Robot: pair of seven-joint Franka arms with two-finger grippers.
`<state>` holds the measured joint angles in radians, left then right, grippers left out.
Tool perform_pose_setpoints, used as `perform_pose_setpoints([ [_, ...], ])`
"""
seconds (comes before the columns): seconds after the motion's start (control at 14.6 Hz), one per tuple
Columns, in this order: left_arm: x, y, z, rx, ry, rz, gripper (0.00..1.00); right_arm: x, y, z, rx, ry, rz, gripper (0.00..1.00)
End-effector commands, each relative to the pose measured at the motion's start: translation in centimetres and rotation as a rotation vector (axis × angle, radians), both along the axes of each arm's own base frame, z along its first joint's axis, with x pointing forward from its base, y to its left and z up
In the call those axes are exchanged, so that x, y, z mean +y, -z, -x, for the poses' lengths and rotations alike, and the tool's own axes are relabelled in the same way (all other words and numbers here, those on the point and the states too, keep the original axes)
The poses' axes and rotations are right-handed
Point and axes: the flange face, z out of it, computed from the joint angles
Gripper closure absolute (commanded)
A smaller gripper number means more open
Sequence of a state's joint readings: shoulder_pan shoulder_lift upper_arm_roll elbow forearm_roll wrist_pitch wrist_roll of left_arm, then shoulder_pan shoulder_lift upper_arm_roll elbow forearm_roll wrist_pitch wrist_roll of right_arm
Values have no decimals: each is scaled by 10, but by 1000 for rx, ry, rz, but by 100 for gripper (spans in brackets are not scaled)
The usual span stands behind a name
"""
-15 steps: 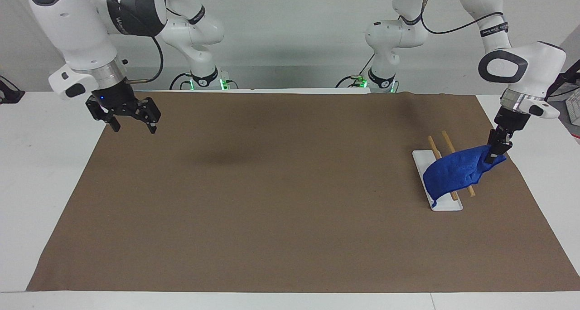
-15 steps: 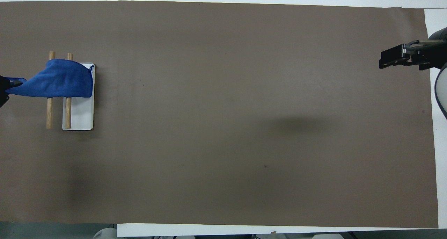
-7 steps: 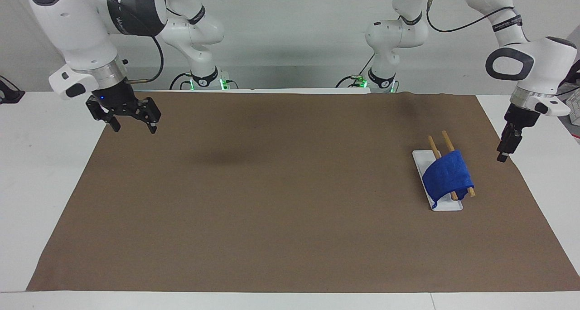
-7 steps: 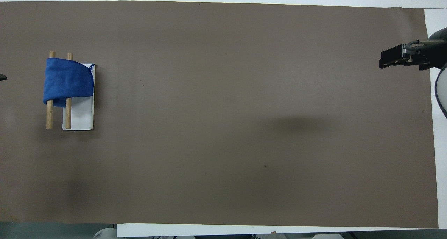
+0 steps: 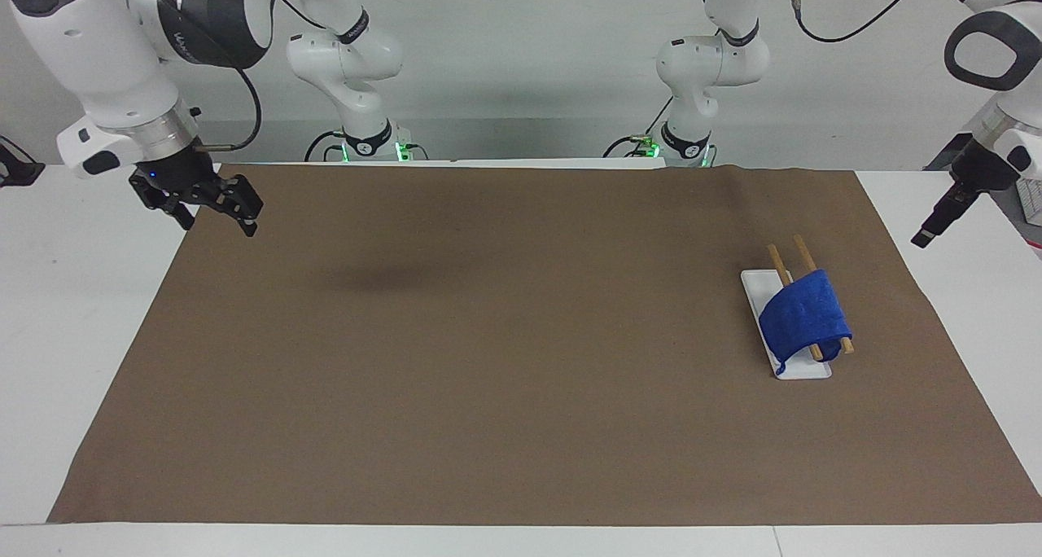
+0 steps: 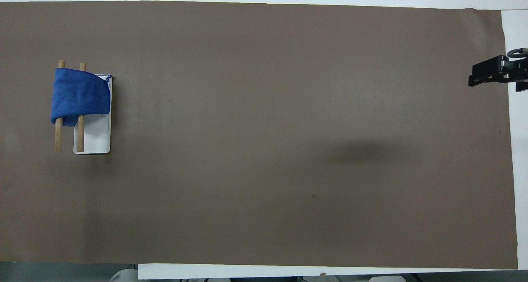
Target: Right arm passes towel to left arm to hang
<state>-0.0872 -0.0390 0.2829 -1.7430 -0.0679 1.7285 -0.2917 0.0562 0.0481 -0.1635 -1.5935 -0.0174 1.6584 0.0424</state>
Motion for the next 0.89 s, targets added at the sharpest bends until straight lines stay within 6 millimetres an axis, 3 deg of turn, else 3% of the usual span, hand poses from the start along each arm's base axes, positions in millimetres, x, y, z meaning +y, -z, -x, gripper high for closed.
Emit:
perform_pose_setpoints([
  [0.0,-63,-20,0,120,134,-14,0,-5,-3,-4,-15,0,-8,1],
  [0.21,-134,-33,14,210,300,-73,0,-6,-3,-3,-12,1,-9,1],
  [0.27,-147,-39,17,217,346,-73,0,-6,-3,-3,-12,1,-9,1],
  [0.41,-153,-57,21,207,445,-68,0,-5,-1,-3,-7,0,-8,1],
  [0.48,-141,-57,17,191,476,-50,0,-5,-1,-3,-7,0,-8,1],
  [0.82,-137,-57,13,176,493,-49,0,-5,-2,-3,-4,0,-9,1],
])
